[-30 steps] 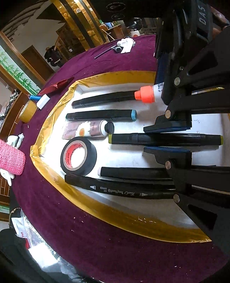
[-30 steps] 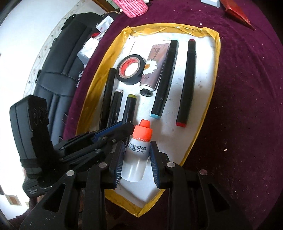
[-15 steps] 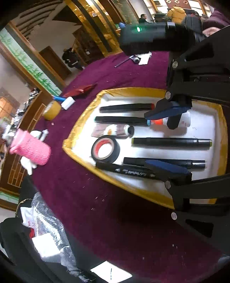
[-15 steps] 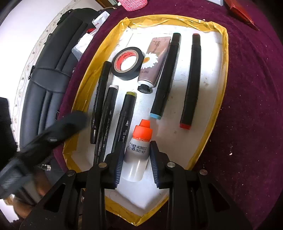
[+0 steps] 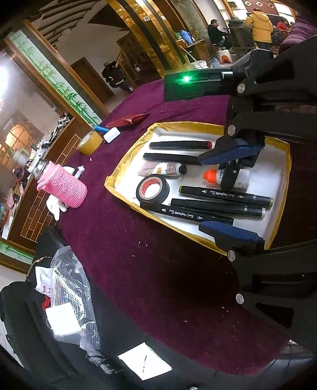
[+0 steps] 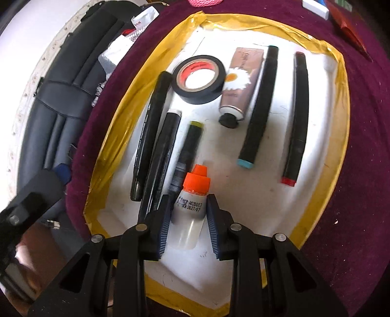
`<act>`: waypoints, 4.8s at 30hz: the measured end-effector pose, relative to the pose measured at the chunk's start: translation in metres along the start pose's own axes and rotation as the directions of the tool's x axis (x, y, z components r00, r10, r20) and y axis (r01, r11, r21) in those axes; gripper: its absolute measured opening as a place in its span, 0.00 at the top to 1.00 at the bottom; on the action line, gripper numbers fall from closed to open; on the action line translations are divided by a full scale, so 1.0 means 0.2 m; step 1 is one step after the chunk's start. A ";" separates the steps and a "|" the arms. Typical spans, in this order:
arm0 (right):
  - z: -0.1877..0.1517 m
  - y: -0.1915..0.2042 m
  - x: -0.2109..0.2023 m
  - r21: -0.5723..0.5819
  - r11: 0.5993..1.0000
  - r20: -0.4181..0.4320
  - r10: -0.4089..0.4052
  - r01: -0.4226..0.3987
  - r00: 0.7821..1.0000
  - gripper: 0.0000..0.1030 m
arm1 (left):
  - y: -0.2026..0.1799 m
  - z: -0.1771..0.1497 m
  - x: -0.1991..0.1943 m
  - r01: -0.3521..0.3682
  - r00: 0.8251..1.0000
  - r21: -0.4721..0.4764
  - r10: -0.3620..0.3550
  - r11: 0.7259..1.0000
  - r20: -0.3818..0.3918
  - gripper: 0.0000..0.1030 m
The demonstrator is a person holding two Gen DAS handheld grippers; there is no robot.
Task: Organize objects
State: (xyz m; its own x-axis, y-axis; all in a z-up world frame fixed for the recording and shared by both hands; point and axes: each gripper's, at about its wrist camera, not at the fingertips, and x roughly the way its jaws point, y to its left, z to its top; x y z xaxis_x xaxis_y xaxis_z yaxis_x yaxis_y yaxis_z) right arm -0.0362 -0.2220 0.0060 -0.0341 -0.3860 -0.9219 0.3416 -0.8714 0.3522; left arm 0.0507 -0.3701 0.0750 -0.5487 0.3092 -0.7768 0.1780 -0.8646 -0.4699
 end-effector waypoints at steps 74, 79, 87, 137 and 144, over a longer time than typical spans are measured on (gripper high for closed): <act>-0.67 -1.30 -1.52 0.284 0.829 0.516 -0.555 0.481 0.652 0.39 | -1.71 -0.47 0.44 -0.101 0.992 0.414 0.125 0.905 -0.030 0.46; -0.65 -1.32 -1.51 0.286 0.830 0.507 -0.555 0.479 0.659 0.39 | -1.72 -0.46 0.47 -0.099 0.991 0.422 0.129 0.901 -0.043 0.46; -0.63 -1.34 -1.48 0.284 0.829 0.491 -0.557 0.481 0.670 0.39 | -1.71 -0.46 0.51 -0.092 0.989 0.420 0.131 0.903 -0.067 0.46; -0.96 -2.09 -1.32 0.618 0.750 0.243 -0.467 0.235 0.850 0.39 | -2.19 -0.58 1.39 0.225 0.929 0.835 0.150 0.503 -0.340 0.86; -0.96 -2.09 -1.31 0.622 0.760 0.260 -0.428 0.189 0.865 0.39 | -2.20 -0.59 1.38 0.233 0.937 0.820 0.105 0.522 -0.333 0.64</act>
State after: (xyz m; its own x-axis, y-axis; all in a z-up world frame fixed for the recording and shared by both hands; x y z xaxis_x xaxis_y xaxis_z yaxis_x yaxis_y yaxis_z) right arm 0.0109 0.3021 0.0692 -0.4203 -0.0394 -0.9065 -0.3313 -0.9234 0.1938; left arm -0.0830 0.1420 0.0175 -0.2234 0.3304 -0.9170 -0.7049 -0.7045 -0.0822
